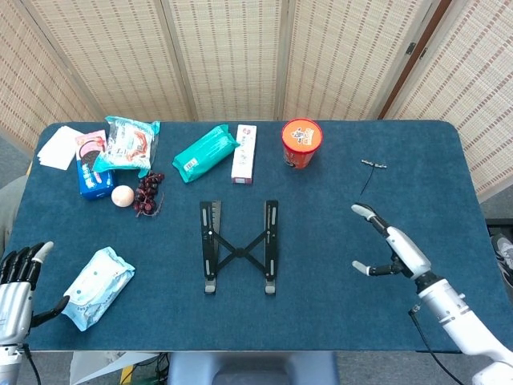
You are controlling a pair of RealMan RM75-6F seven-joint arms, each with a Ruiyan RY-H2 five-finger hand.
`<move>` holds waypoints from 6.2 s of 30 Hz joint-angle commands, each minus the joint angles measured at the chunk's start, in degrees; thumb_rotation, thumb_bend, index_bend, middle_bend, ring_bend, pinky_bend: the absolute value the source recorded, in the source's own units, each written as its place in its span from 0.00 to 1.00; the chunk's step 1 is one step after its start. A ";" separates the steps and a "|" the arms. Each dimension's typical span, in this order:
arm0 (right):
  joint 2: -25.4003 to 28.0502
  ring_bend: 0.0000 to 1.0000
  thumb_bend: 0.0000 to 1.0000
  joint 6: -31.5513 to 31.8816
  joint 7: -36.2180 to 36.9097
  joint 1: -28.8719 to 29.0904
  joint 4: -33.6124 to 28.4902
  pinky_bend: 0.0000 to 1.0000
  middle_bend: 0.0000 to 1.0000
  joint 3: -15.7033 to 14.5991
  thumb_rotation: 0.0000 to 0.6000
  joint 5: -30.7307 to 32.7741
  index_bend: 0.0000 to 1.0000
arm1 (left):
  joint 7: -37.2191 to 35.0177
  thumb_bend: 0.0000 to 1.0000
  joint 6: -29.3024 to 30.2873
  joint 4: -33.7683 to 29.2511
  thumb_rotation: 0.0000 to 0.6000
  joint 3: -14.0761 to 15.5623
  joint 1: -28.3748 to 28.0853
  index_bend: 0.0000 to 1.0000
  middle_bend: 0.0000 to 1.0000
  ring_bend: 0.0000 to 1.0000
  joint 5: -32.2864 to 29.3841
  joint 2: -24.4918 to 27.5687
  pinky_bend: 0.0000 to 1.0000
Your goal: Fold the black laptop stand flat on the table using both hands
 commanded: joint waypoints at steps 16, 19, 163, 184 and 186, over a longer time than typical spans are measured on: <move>-13.08 0.00 0.15 -10.94 20.90 15.24 14.69 0.10 0.00 1.87 1.00 -0.35 0.00 | -0.15 0.18 -0.29 -0.17 1.00 -0.16 0.11 0.09 0.11 0.07 -0.65 0.49 0.02; -14.54 0.00 0.15 -11.42 22.12 16.77 16.15 0.10 0.00 1.80 1.00 -0.64 0.00 | -0.24 0.17 -0.19 -0.22 1.00 -0.21 0.14 0.09 0.11 0.07 -0.57 0.58 0.02; -1.58 0.00 0.18 17.56 14.44 11.88 0.56 0.15 0.13 -15.57 1.00 -9.54 0.00 | -40.27 0.18 -26.43 1.77 1.00 1.56 -17.08 0.08 0.11 0.07 7.92 7.35 0.02; 3.98 0.00 0.18 19.89 12.64 6.42 -2.82 0.15 0.13 -13.87 1.00 -9.86 0.00 | -95.89 0.18 -31.27 16.23 1.00 7.57 -35.58 0.05 0.11 0.07 20.83 -1.23 0.08; 3.96 0.00 0.18 19.78 12.58 6.05 -2.86 0.15 0.13 -13.67 1.00 -9.70 0.00 | -99.22 0.18 -29.98 18.46 1.00 8.76 -36.89 0.05 0.12 0.07 22.60 -2.55 0.08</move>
